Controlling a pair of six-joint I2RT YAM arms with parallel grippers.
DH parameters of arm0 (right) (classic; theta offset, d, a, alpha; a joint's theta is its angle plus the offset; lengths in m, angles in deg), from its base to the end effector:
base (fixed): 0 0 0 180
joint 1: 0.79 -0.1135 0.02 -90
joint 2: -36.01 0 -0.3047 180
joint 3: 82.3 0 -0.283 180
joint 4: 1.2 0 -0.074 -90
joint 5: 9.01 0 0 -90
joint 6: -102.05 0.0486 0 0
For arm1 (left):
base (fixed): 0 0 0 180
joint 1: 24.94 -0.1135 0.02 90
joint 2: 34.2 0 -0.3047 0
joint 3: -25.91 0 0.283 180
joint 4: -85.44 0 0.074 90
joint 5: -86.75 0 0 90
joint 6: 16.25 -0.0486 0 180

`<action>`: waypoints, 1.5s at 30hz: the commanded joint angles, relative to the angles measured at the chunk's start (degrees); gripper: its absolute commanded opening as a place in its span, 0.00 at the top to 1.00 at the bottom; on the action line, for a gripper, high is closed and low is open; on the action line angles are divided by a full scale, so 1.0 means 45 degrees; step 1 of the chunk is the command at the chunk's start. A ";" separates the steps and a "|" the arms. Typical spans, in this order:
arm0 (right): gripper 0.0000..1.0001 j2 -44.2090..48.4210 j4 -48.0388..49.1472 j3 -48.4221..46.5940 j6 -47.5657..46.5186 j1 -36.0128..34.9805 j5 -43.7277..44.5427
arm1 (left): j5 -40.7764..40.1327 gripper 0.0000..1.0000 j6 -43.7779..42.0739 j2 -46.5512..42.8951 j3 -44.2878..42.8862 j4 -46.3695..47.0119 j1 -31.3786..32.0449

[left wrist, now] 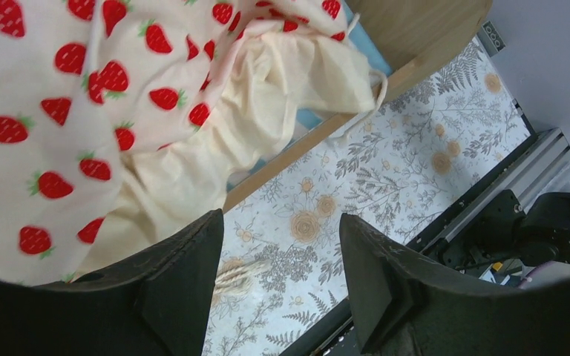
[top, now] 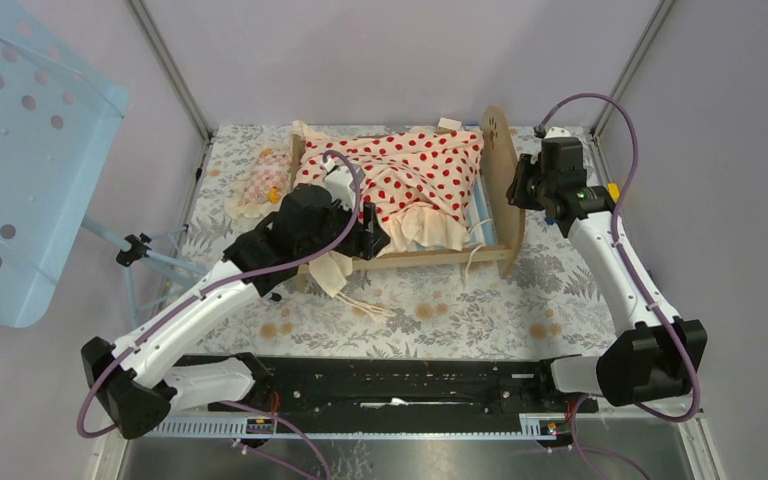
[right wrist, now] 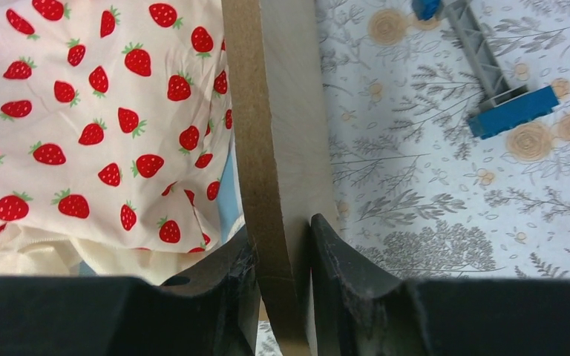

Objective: Set up the pet bed
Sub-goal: Adjust the bed frame at the center of the board, then adjust the ropes on the bed frame.

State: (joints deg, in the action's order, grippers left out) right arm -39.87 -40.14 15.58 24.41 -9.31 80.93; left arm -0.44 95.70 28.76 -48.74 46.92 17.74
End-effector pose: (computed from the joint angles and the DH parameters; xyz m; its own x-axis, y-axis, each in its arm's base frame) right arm 0.3265 0.0490 0.3735 -0.5538 0.1335 -0.8219 -0.0312 0.9830 0.1807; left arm 0.1954 -0.1834 0.3869 -0.5729 0.0204 -0.8194 0.5338 0.7679 -0.3541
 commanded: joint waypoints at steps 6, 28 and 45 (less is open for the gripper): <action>0.95 0.1685 -0.0178 0.0525 0.2649 -0.2223 -0.2227 | -0.0058 0.36 -0.0177 0.1434 -0.2393 0.0550 0.0346; 0.20 0.4489 -0.1694 -0.1381 0.1625 -0.0961 0.4009 | -0.4851 0.19 0.1016 0.6853 -0.7383 0.1767 0.5140; 0.19 0.3387 -0.0197 0.0114 0.3181 0.4781 -0.0465 | -0.8623 0.18 0.2362 1.2307 -1.2549 -0.1407 0.5932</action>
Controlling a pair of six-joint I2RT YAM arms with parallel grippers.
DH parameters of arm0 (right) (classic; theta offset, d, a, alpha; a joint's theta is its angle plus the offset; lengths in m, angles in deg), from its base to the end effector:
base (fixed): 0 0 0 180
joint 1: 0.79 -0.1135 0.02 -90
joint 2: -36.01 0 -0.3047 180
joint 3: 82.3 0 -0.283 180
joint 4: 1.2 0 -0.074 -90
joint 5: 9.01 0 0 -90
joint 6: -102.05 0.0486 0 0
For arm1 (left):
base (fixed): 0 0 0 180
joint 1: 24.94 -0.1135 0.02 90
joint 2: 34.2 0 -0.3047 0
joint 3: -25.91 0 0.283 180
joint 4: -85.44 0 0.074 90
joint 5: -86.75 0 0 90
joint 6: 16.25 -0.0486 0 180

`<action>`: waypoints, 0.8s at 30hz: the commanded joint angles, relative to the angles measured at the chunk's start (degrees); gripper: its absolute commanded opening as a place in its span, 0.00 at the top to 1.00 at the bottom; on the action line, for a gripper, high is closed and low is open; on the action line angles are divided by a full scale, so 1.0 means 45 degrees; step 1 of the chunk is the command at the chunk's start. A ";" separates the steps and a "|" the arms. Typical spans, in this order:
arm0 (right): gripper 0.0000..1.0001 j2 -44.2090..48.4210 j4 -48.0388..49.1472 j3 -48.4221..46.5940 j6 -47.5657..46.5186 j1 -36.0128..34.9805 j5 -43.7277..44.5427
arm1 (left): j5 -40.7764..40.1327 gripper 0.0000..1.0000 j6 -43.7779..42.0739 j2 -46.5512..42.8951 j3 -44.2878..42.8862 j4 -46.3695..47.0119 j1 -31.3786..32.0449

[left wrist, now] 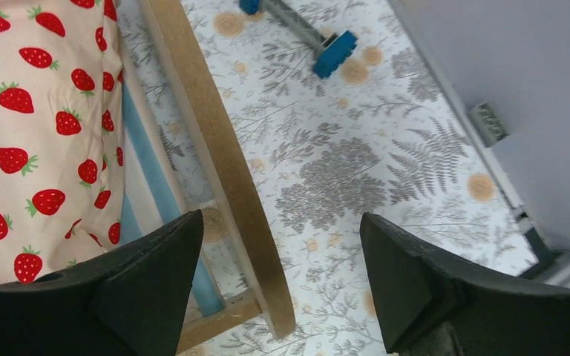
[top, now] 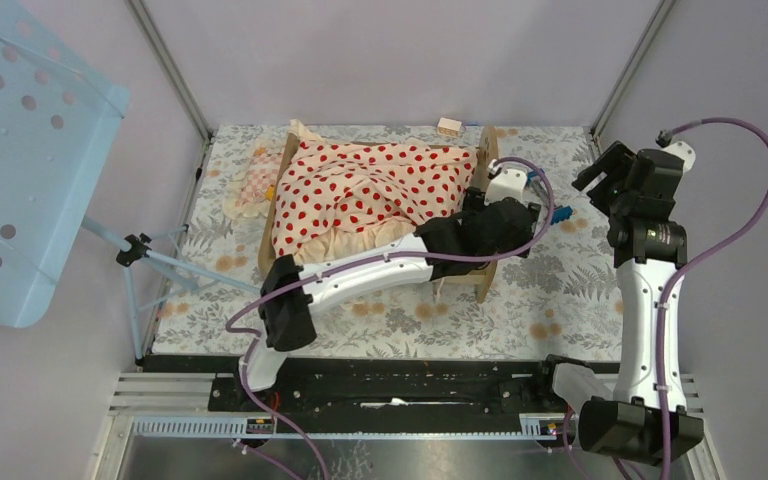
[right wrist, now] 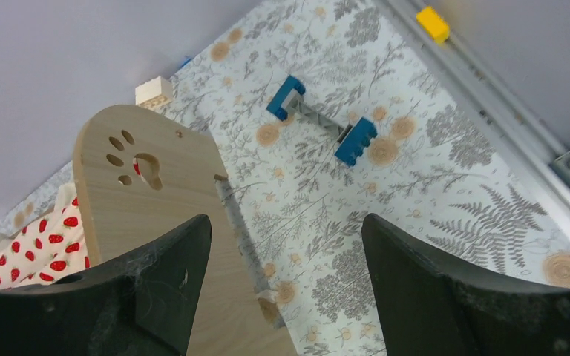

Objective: Set up the pet bed
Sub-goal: Adjust the ropes on the bed frame.

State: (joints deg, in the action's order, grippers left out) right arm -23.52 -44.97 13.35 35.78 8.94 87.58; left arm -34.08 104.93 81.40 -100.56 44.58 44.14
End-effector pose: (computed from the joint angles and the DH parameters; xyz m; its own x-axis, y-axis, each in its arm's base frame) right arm 0.2336 -0.0457 0.4552 -0.1824 0.4369 -0.8808 0.3804 0.8574 0.3465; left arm 0.2124 -0.4860 0.3838 -0.4859 0.0261 -0.8736 0.4582 0.8588 -0.2292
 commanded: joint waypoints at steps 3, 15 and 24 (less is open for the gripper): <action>0.19 -0.0395 0.1425 0.1487 0.1016 0.1018 -0.3058 | -0.1233 0.22 0.0404 0.1099 -0.1218 -0.1279 0.0031; 0.25 -0.0399 0.3725 0.6341 0.2175 0.1098 -0.4701 | -0.0768 0.57 0.0604 0.1091 0.0183 -0.1424 -0.0707; 0.29 -0.1092 0.5334 0.8426 0.2802 0.1098 -0.6356 | -0.1096 0.99 -0.0715 0.0967 -0.1205 -0.1560 -0.0823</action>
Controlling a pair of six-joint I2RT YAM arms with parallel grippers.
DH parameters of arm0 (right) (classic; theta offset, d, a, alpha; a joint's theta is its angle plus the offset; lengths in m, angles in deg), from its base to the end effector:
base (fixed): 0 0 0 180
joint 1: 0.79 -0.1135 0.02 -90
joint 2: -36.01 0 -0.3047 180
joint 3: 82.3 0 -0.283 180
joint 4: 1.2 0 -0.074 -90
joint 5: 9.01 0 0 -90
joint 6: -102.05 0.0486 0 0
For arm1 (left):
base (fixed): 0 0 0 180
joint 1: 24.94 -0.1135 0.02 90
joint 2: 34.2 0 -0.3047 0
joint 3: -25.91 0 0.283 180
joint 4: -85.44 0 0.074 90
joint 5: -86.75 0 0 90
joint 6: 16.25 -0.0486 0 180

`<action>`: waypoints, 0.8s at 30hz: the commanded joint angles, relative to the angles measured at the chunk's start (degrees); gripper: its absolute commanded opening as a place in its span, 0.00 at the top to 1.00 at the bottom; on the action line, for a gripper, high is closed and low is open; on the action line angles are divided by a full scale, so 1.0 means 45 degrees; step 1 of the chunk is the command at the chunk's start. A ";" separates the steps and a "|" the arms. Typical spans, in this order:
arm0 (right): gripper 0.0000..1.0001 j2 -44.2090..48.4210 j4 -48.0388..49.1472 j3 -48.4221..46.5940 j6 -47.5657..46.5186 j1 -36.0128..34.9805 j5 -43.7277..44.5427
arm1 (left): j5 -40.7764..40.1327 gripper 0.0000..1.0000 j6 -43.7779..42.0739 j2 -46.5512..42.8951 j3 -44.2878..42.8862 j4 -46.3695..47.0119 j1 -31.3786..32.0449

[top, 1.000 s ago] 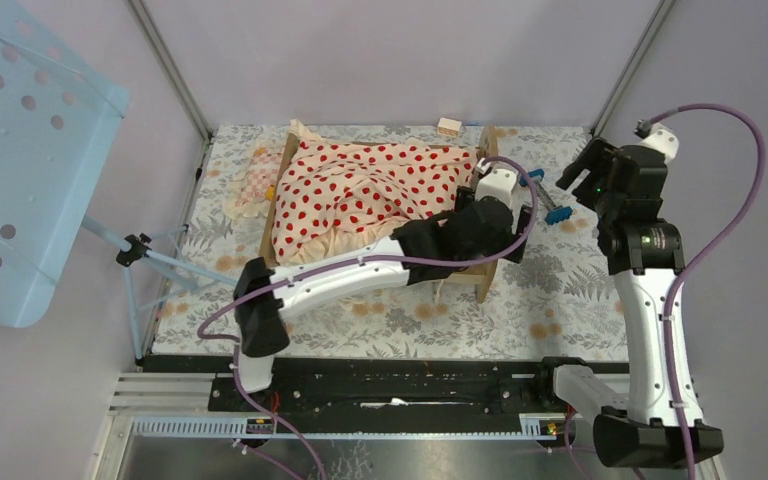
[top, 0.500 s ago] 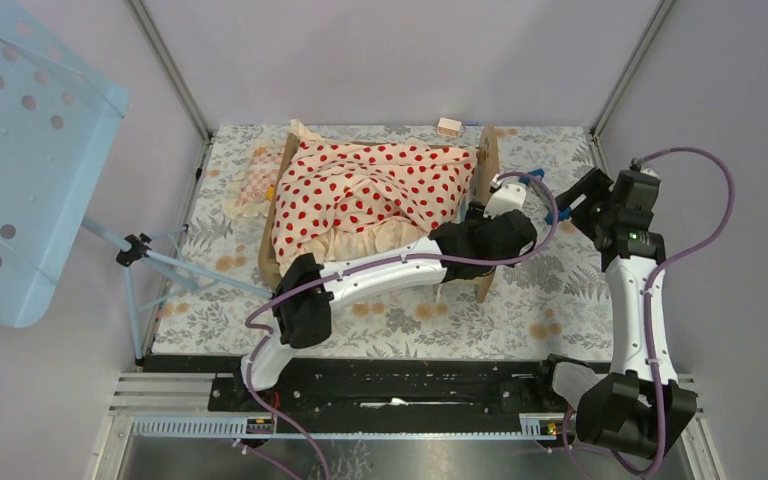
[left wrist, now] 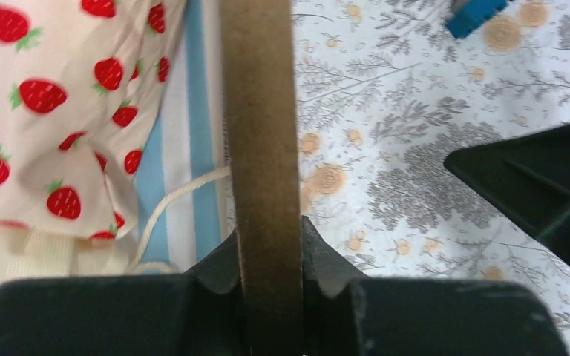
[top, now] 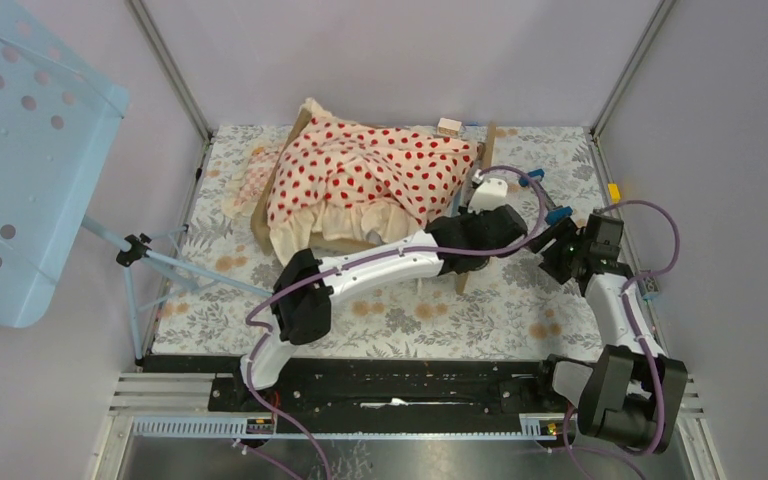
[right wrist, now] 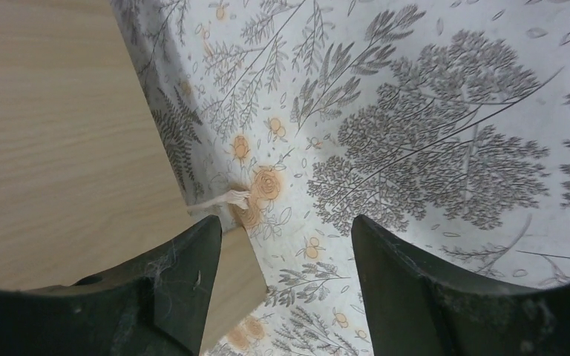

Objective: Set up the pet bed
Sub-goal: Adjust the ropes on the bed frame.

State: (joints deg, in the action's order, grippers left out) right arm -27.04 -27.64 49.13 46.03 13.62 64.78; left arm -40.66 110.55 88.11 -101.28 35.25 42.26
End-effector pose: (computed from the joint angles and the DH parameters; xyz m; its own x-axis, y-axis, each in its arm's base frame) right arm 0.2427 -0.0484 0.2353 -0.5067 0.6843 -0.5244 0.3833 0.7236 0.5739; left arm 0.2380 -0.4901 0.3150 -0.5601 0.1045 -0.8218 0.2887 0.9544 -0.0754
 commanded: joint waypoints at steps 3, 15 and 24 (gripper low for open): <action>0.30 -0.0924 0.2715 0.1071 0.0979 0.0058 -0.2422 | 0.0461 1.00 -0.2374 -0.0674 -0.1670 0.0466 -0.0592; 0.37 -0.1996 0.5730 0.2042 0.1289 -0.2133 -0.2499 | 0.0939 1.00 -0.2971 -0.1122 -0.2482 0.0466 -0.1162; 0.42 -0.4021 0.8513 0.2359 0.2344 -0.2467 -0.3050 | 0.1278 1.00 -0.3243 -0.1839 -0.2638 0.0466 -0.1150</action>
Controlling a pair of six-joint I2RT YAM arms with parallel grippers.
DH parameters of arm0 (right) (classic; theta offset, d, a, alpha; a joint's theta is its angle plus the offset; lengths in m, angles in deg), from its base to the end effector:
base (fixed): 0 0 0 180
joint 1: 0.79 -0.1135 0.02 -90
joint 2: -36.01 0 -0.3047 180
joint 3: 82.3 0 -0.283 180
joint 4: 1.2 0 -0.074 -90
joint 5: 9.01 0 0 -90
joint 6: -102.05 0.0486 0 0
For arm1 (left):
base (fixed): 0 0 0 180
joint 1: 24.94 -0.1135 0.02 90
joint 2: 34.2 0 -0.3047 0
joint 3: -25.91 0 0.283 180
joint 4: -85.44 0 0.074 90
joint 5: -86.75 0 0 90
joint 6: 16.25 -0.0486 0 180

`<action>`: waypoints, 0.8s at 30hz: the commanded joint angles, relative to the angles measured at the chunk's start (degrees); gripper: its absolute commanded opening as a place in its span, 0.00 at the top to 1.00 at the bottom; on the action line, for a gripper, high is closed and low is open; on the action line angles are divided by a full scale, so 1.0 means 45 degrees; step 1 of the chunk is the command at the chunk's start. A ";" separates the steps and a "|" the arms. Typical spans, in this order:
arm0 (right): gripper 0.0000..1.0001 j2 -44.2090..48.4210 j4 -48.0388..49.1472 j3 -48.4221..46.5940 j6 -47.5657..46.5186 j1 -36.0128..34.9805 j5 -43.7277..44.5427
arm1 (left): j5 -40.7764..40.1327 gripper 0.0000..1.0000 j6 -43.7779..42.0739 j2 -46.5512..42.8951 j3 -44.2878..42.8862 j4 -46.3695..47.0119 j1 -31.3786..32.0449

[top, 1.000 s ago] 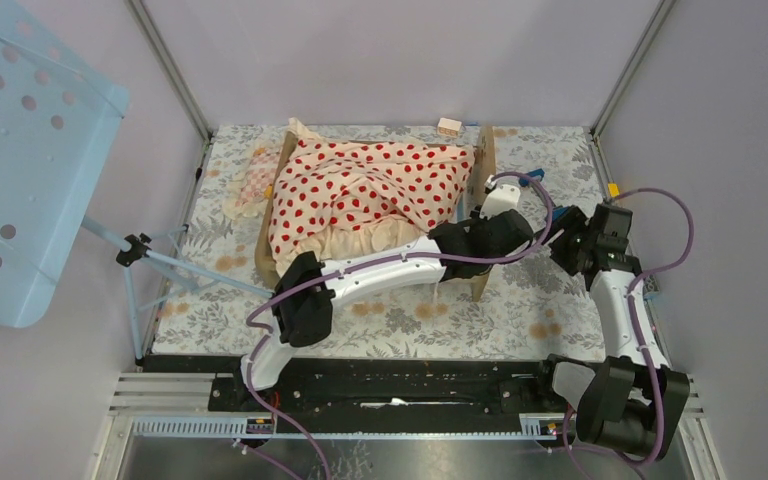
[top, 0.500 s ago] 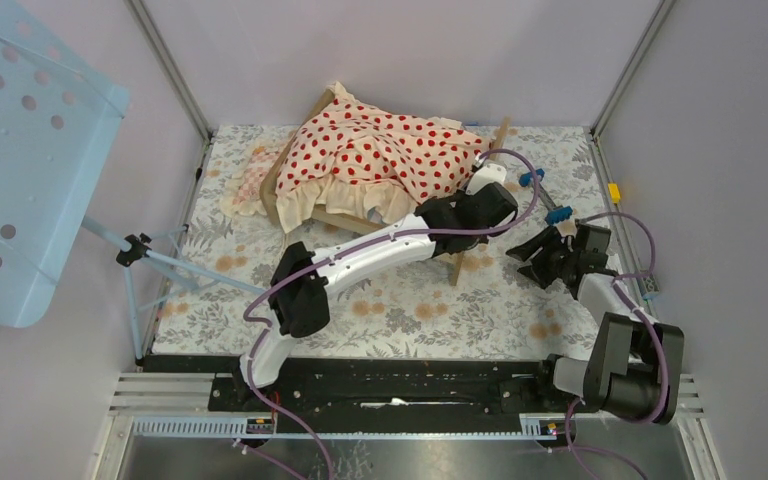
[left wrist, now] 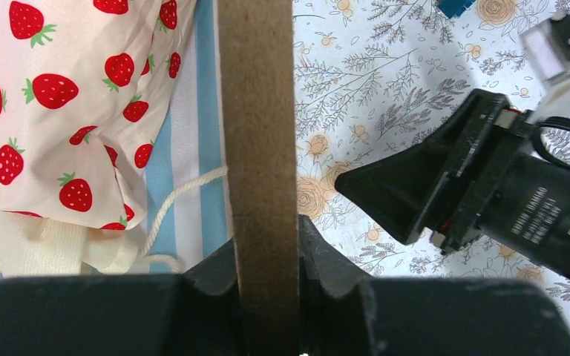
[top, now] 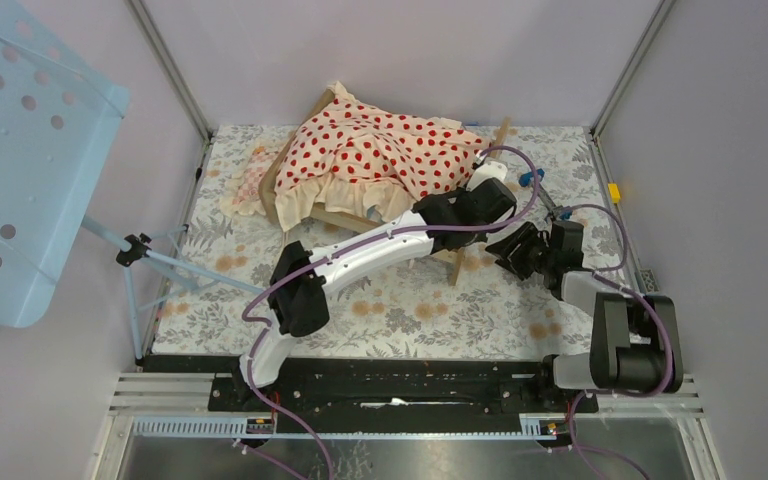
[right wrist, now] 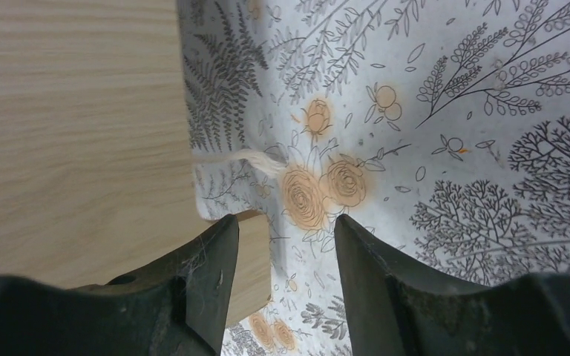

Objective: Set up the pet bed
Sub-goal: Adjust the ropes on the bed frame.

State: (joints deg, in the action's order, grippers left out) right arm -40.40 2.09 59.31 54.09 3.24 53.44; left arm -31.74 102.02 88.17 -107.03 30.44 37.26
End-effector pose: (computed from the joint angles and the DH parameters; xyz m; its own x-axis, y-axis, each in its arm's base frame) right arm 0.2685 0.0036 0.1687 -0.6343 0.6399 -0.4339 0.1452 0.6499 0.7460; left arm 0.2745 -0.4710 0.3411 -0.5805 0.2085 -0.7871 0.3902 0.9197 -0.0441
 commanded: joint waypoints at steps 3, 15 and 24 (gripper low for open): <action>0.39 -0.2093 0.2462 -0.0210 0.0597 -0.0349 -0.1328 | -0.0646 1.00 -0.1416 -0.2029 -0.1379 0.1570 -0.0035; 0.36 -0.4745 0.5127 -0.0508 0.1994 -0.1180 -0.2465 | -0.0623 1.00 -0.1535 -0.2418 -0.1485 0.1573 -0.0051; 0.40 -0.6211 0.6539 -0.0637 0.2969 -0.1463 -0.3250 | -0.0566 1.00 -0.1575 -0.2459 -0.1746 0.1573 -0.0063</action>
State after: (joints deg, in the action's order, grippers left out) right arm -65.60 29.58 57.22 66.00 -1.94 39.69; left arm -30.14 101.08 86.93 -107.51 28.69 36.86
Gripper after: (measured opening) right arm 0.605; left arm 0.178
